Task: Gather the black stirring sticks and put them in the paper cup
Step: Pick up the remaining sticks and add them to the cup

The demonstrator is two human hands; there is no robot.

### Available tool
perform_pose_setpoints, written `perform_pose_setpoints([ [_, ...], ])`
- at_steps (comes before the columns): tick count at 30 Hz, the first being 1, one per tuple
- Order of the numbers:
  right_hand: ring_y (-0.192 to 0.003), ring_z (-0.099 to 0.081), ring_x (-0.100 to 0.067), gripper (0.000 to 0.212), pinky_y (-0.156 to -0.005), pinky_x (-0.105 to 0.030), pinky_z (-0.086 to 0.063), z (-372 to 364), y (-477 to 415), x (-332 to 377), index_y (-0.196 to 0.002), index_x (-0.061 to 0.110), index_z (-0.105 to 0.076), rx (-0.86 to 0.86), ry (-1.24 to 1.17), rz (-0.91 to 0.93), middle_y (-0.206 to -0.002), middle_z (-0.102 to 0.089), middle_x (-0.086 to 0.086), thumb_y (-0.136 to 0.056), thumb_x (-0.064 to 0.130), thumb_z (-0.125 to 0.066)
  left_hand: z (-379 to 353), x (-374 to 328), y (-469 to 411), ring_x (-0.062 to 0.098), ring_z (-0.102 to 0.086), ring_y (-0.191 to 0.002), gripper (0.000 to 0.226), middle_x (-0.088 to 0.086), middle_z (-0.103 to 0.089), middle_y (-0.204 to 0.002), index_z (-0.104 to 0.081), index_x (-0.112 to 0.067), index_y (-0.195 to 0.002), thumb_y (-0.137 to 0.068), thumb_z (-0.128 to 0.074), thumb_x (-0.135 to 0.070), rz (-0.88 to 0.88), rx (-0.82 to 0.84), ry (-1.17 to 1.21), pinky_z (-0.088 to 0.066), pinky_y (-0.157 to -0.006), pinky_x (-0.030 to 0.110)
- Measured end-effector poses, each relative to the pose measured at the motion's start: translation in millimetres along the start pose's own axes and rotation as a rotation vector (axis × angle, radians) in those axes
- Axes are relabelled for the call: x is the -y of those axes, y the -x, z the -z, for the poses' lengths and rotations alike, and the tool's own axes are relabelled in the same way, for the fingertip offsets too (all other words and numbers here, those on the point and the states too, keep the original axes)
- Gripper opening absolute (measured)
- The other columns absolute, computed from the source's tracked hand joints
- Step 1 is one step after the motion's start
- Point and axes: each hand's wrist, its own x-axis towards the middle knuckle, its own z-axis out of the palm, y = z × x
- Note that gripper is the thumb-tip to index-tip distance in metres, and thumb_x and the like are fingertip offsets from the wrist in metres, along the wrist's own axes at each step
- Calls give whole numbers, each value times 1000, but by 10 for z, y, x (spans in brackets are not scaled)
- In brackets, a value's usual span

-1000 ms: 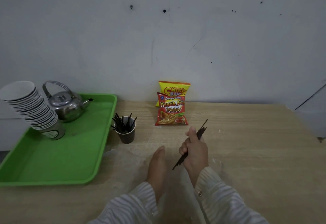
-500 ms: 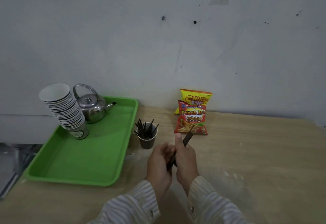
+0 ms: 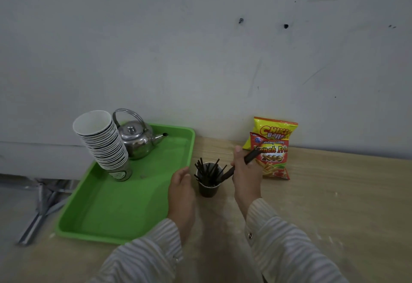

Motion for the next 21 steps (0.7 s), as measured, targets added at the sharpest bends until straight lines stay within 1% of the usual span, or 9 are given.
perform_pose_setpoints([
  [2, -64, -57, -14, 47, -61, -24, -43, -42, -4, -62, -84, 1, -64, 9, 49, 72, -68, -62, -3, -85, 48, -58, -8, -30, -73, 22, -56, -112, 29, 8, -63, -119, -62, -21, -105, -91, -42, -6, 23, 71, -28, -43, -102, 41],
  [3, -66, -59, -13, 47, -58, -18, -44, -58, -6, -97, -86, 0, -63, 16, 74, 102, -72, -65, -6, -85, 47, -59, -18, -41, -99, 22, -57, -113, 30, 9, -64, -119, -63, -22, -106, -91, -42, -6, 35, 100, -32, -43, -104, 43],
  [5, -58, -58, -3, 40, -50, -8, -41, -86, -12, -164, -73, 5, -61, 47, 120, 145, -68, -64, -7, -84, 44, -61, -29, -57, -115, 24, -59, -111, 30, 10, -65, -117, -65, -22, -107, -92, -43, -8, 51, 142, -35, -45, -102, 45],
  [7, -50, -54, 2, 37, -49, -8, -40, -118, -6, -218, -61, 13, -57, 90, 175, 190, -59, -59, -1, -84, 41, -63, -28, -61, -105, 22, -60, -107, 30, 8, -66, -113, -64, -20, -111, -93, -42, -9, 53, 169, -38, -49, -95, 39],
  [10, -61, -59, -6, 33, -54, -9, -42, -138, -10, -298, -67, 11, -63, 117, 291, 242, -65, -63, -2, -81, 41, -67, -36, -76, -79, 19, -58, -104, 31, 6, -63, -111, -62, -15, -117, -94, -42, -10, 42, 183, -45, -48, -84, 28],
  [14, -72, -58, -19, 29, -66, -30, -45, -126, -1, -318, -68, 9, -63, 151, 374, 347, -70, -61, -4, -80, 35, -69, -40, -70, -75, 18, -58, -103, 31, 8, -63, -112, -61, -13, -118, -94, -41, -8, 38, 190, -39, -48, -80, 23],
  [16, -74, -55, -18, 25, -66, -26, -42, -113, 23, -293, -72, 9, -63, 137, 375, 384, -72, -57, 3, -79, 32, -71, -40, -77, -66, 18, -59, -103, 32, 8, -63, -112, -62, -14, -116, -94, -40, -8, 29, 192, -37, -48, -80, 24],
  [18, -76, -54, -18, 26, -66, -20, -40, -107, 46, -278, -78, 11, -62, 120, 327, 398, -76, -56, 2, -81, 36, -68, -43, -77, -56, 19, -59, -105, 32, 9, -64, -113, -62, -14, -116, -94, -41, -8, 30, 189, -27, -49, -84, 29],
  [21, -78, -52, -9, 32, -68, -11, -37, -120, 82, -286, -80, 16, -61, 132, 295, 460, -80, -58, -5, -86, 45, -48, -43, -63, -47, 20, -58, -108, 32, 9, -63, -115, -62, -13, -117, -93, -41, -6, 24, 185, -16, -48, -87, 27],
])
